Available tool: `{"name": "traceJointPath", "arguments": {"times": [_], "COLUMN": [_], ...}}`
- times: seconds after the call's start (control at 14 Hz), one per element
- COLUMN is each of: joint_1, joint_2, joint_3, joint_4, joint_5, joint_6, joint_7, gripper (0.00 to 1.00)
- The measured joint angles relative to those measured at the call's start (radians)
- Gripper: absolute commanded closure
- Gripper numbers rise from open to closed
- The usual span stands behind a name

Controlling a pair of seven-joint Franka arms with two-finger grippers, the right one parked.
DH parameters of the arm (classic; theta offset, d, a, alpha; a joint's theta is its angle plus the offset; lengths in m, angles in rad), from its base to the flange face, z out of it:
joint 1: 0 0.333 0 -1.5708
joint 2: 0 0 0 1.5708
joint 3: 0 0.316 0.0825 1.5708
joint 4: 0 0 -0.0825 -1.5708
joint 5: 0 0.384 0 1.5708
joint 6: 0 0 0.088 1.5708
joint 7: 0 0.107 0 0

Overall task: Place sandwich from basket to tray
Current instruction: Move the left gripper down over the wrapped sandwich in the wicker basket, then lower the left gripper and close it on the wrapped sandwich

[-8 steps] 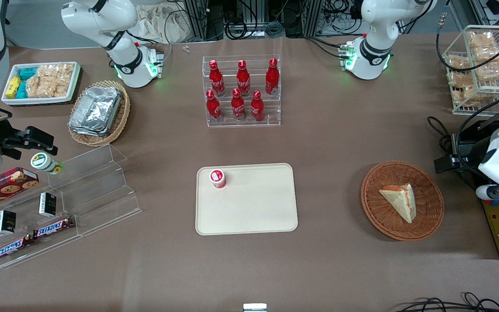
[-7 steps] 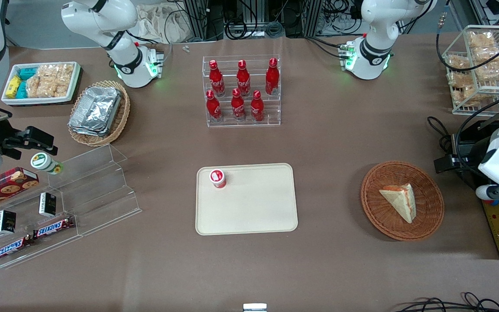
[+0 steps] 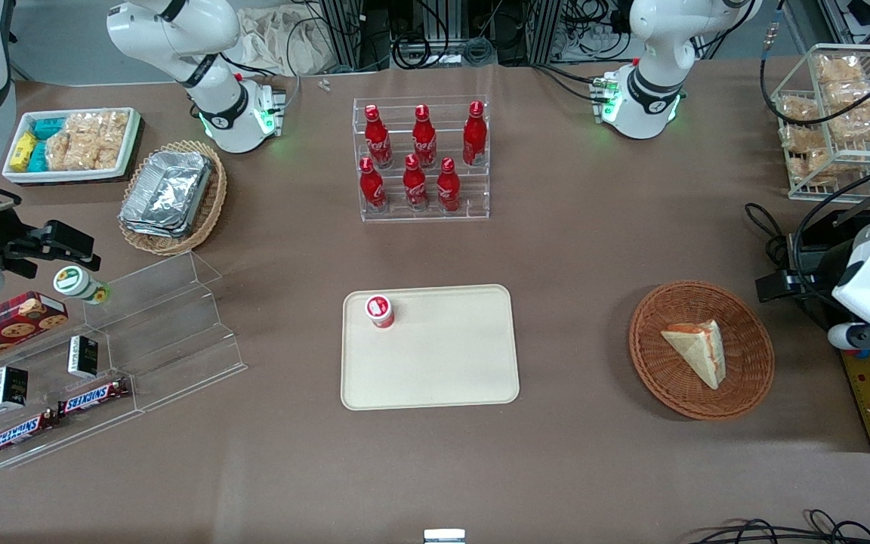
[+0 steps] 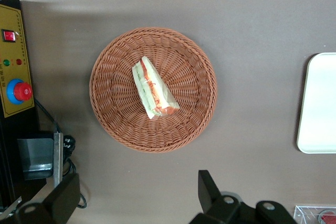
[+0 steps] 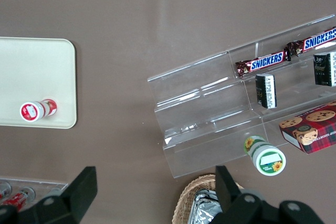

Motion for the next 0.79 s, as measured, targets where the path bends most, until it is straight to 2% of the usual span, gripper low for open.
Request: {"name": "traceJointPath", "arguments": {"times": [0.43,0.79], "joint_1": [0.0,0.003], "joint_2": [0.026,0.033], "joint_3": [0.002,0.008], "joint_4": [-0.024,-0.18], "joint_5": [0.0,0.001], "joint_6": [0.005,0.177], "joint_7": [0.001,0.001], "gripper": [0.0,0.0]}}
